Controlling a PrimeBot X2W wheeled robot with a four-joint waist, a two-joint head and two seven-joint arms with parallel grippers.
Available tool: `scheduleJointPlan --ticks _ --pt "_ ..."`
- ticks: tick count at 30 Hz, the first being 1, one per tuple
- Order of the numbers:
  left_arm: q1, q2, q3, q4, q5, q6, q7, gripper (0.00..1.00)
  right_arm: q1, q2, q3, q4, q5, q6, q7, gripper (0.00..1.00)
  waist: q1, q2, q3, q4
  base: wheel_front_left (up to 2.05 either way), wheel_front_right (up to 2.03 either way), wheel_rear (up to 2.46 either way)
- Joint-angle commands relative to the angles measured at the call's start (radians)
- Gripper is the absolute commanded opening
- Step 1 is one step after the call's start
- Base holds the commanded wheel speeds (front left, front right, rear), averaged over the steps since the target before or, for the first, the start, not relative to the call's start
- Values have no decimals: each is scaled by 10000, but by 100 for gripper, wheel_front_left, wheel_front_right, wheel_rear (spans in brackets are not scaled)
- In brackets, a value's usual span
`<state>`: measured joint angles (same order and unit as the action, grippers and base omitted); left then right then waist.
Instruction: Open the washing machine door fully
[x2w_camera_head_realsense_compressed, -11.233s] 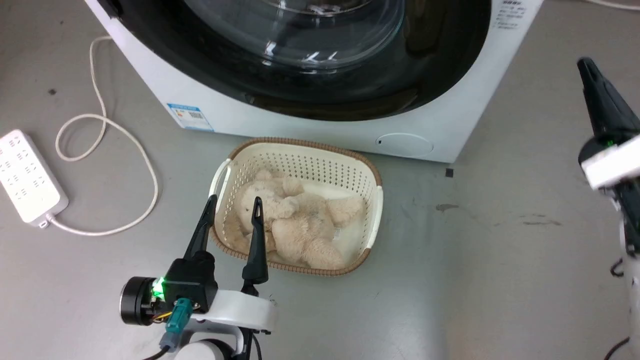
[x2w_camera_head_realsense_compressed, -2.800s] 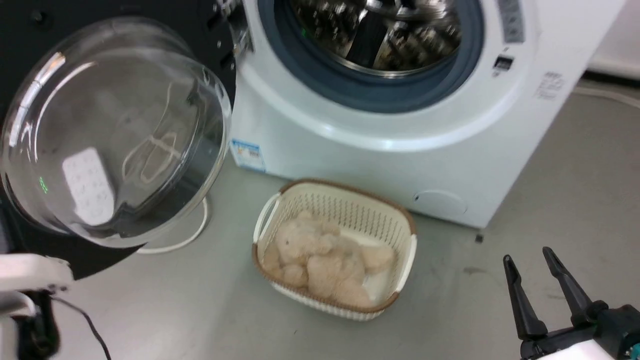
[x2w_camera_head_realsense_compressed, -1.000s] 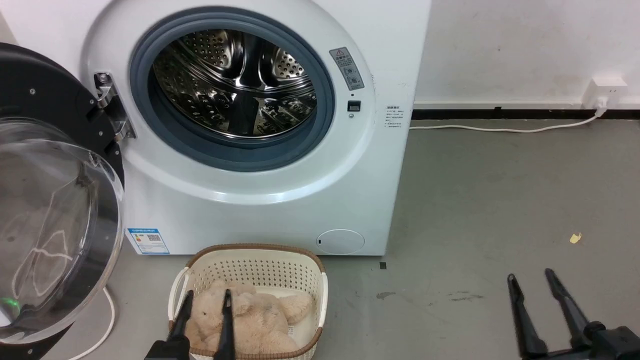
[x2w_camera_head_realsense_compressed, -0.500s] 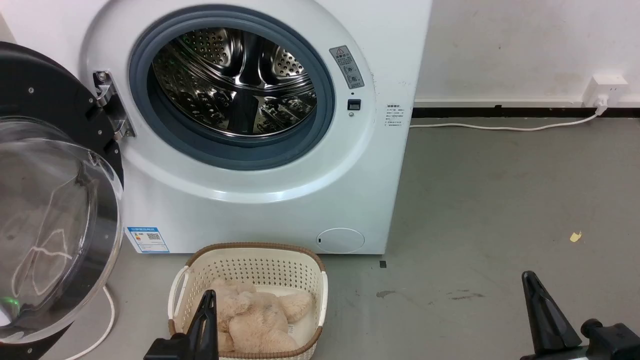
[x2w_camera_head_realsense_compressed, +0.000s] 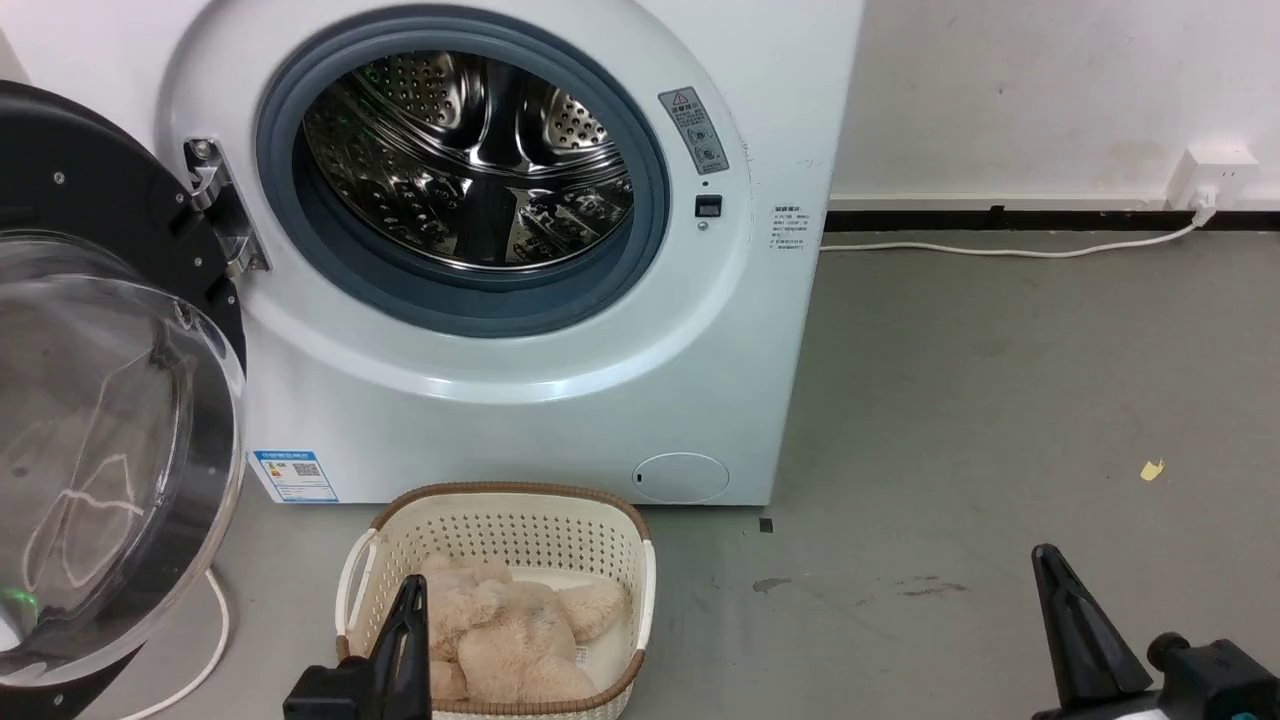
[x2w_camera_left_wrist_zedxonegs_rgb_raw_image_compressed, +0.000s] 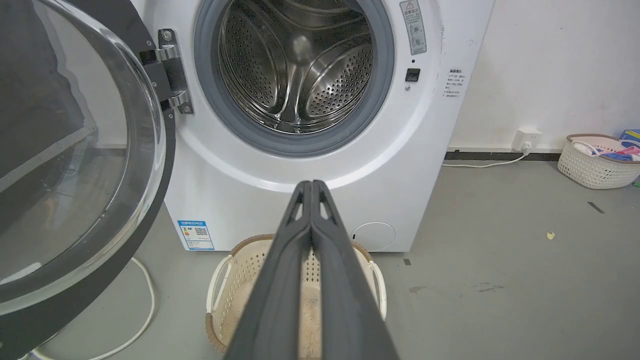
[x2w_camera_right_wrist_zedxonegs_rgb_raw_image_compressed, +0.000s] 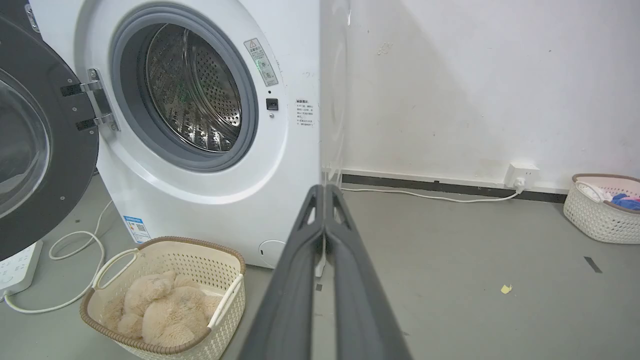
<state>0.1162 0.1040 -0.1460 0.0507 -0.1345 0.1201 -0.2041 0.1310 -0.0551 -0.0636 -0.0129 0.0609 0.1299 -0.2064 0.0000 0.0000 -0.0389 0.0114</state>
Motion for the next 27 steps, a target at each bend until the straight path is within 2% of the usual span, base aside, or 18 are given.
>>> scheduleJointPlan --ticks 1,27 --pt "-187 -66 57 -60 76 -47 43 0 -224 12 15 5 -59 2 48 0 0 0 4 -1 0 0 0" --pt "-465 -201 458 -187 438 -376 613 0 -534 23 192 41 -216 3 623 0 0 0 114 -33 0 0 0"
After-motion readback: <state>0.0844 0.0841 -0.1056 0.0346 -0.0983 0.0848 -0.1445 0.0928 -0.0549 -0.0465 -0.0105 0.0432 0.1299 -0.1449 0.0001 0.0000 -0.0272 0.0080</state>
